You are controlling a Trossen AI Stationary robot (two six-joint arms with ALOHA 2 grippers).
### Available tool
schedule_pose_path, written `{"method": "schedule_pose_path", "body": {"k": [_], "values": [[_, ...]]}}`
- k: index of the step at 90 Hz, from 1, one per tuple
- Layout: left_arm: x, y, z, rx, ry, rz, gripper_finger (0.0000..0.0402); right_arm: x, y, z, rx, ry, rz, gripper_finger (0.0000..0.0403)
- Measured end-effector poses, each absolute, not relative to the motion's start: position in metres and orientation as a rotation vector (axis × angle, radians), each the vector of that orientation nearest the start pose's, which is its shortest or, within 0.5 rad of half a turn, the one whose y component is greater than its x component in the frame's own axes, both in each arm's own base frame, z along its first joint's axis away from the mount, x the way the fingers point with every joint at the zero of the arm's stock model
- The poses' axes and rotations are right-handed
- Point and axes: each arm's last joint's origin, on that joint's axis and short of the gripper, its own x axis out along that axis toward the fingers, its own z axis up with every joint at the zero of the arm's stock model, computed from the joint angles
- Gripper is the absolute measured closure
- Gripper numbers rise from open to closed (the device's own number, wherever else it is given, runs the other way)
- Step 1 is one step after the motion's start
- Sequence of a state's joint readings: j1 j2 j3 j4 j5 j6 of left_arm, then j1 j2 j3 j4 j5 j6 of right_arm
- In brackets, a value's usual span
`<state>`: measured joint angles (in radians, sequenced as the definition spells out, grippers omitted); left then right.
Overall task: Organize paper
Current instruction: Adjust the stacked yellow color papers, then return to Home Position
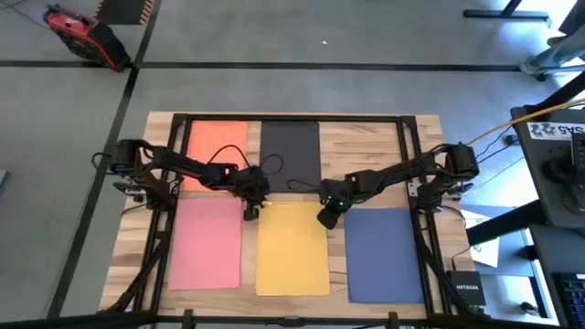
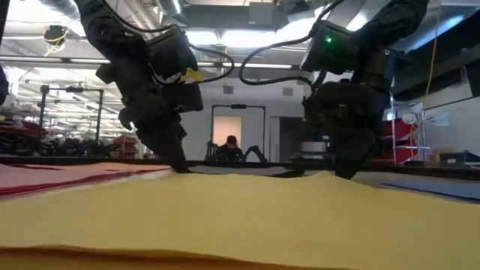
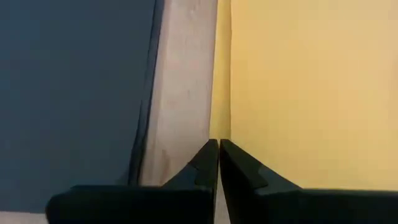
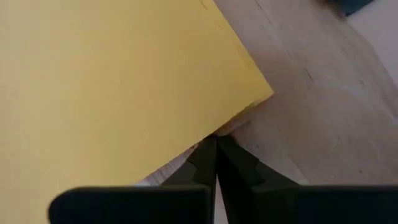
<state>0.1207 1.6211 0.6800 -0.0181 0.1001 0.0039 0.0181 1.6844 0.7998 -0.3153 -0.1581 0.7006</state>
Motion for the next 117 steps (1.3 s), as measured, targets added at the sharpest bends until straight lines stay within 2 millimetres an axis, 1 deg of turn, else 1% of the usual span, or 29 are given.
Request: {"method": "schedule_pose_path", "body": {"k": [11, 19, 31, 44, 60, 71, 80, 90, 100, 106, 117], "values": [[0.279, 0.034, 0.126, -0.117, 0.95, 0.024, 0.0402, 0.286, 0.01, 0.124, 0.693, 1.207, -0.27, 0.0403], [0.279, 0.035, 0.13, -0.157, 0.931, 0.02, 0.0402, 0.286, 0.01, 0.124, 0.676, 1.209, -0.258, 0.0403], [0.277, 0.037, 0.145, -0.232, 0.866, 0.015, 0.0402, 0.285, 0.01, 0.127, 0.641, 1.207, -0.232, 0.0403], [0.275, 0.036, 0.168, -0.262, 0.758, 0.004, 0.0402, 0.28, 0.01, 0.135, 0.571, 1.215, -0.194, 0.0403], [0.276, 0.035, 0.195, -0.322, 0.579, -0.055, 0.0402, 0.275, 0.01, 0.156, 0.444, 1.151, -0.053, 0.0403], [0.282, 0.034, 0.208, -0.363, 0.453, -0.132, 0.0402, 0.271, 0.011, 0.175, 0.335, 1.075, 0.067, 0.0403], [0.286, 0.034, 0.217, -0.37, 0.352, -0.157, 0.0402, 0.261, 0.013, 0.188, 0.242, 0.997, 0.201, 0.0403], [0.284, 0.034, 0.215, -0.389, 0.261, -0.165, 0.0402, 0.243, 0.013, 0.187, 0.187, 0.963, 0.245, 0.0403], [0.275, 0.033, 0.21, -0.408, 0.143, -0.178, 0.0402, 0.227, 0.012, 0.178, 0.216, 0.905, 0.233, 0.0403], [0.265, 0.033, 0.2, -0.428, 0.111, -0.173, 0.0402, 0.22, 0.012, 0.167, 0.268, 0.871, 0.212, 0.0403], [0.245, 0.033, 0.179, -0.45, 0.094, -0.154, 0.0402, 0.213, 0.012, 0.15, 0.328, 0.766, 0.193, 0.0403]]}}
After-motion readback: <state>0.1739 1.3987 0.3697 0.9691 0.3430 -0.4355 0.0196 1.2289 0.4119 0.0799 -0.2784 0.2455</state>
